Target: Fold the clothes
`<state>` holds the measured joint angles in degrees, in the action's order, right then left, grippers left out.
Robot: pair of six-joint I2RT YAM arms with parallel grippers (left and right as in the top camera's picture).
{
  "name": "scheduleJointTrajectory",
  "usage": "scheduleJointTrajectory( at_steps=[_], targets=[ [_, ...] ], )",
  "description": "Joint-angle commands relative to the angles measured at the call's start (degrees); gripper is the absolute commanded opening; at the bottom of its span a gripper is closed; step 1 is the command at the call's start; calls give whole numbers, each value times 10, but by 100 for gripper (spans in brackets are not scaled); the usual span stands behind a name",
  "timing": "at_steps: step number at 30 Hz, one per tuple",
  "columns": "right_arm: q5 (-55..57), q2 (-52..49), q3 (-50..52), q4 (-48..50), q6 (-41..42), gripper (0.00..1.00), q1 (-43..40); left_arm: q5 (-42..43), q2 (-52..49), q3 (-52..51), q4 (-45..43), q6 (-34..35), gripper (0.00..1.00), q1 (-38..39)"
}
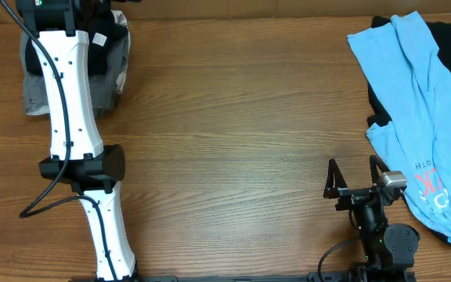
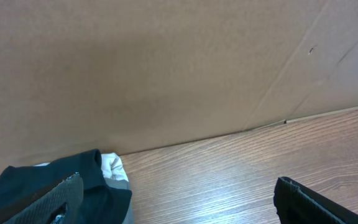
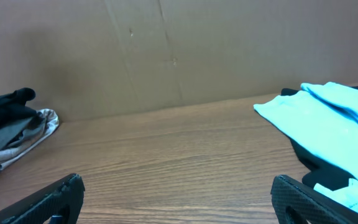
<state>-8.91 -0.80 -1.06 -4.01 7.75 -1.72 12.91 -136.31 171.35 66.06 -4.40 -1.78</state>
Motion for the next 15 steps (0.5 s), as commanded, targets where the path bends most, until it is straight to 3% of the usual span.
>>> scheduleJointTrajectory(
  at_steps=[1, 8, 15],
  targets=[
    [5, 6, 6, 3, 2, 100, 5, 6, -3, 1, 1, 8, 100, 4],
    [5, 6, 6, 3, 2, 100, 5, 5, 53, -24, 63, 8, 100, 20],
    [5, 6, 6, 3, 2, 100, 5, 4, 245, -267, 68, 8, 100, 44]
  ],
)
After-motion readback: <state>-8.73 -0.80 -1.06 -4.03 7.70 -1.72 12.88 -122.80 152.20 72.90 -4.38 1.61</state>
